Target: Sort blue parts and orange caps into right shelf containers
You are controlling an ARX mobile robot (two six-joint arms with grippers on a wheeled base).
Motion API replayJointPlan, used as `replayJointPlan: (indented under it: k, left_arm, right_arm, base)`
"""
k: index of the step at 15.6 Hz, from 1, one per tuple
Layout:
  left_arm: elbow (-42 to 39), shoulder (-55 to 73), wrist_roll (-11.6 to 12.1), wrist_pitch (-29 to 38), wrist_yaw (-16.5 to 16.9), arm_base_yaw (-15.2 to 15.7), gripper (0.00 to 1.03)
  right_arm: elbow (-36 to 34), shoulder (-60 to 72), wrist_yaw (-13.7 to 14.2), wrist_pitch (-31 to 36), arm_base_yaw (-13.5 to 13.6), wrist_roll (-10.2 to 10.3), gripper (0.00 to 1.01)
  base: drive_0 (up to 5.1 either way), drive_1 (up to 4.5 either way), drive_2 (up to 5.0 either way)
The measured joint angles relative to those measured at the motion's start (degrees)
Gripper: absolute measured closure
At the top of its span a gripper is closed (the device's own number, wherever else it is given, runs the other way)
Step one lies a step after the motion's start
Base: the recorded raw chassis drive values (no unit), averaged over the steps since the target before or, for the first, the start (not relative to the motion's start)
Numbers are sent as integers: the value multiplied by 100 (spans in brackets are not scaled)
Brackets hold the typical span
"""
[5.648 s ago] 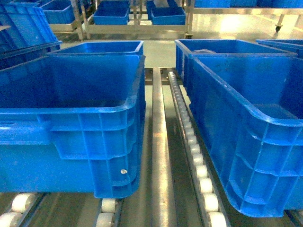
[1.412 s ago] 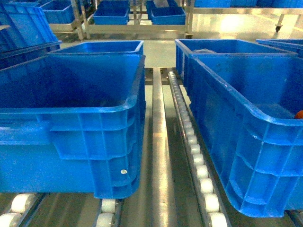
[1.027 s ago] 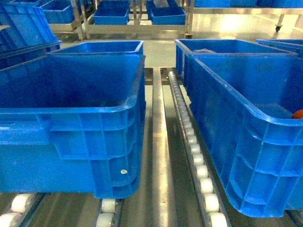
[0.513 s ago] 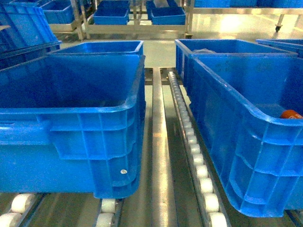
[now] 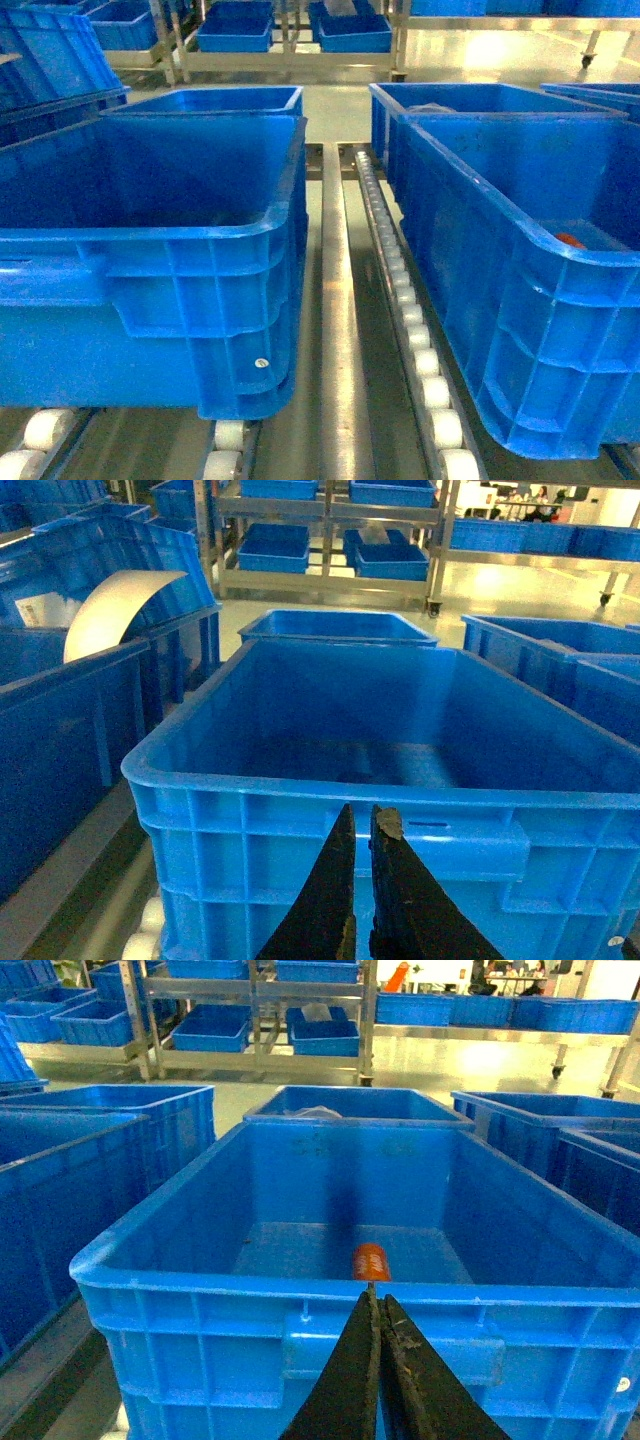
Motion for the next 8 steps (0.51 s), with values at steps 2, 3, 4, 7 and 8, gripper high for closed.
replayJointPlan:
  k: [2, 3, 4, 7, 8]
  left_arm:
    - [0, -337, 0, -343, 0, 0, 101]
    - [0, -514, 0, -501, 0, 0, 101]
    - [0, -664, 0, -649, 0, 0, 101]
    - [0, -1054, 0, -1038, 0, 0, 101]
    - [0, -1147, 0, -1130, 0, 0, 101]
  right_arm:
    - [0, -354, 0, -339, 0, 0, 99]
    - [0, -481, 0, -459, 0, 0, 99]
    - [0, -629, 0, -616, 0, 0, 99]
    - [0, -1008, 0, -992, 0, 0, 99]
    - [0, -1080, 0, -1060, 0, 0, 99]
  base:
    - [0, 0, 0]
    - [0, 0, 0]
    - [0, 0, 0]
    - [0, 0, 0]
    - [0, 0, 0]
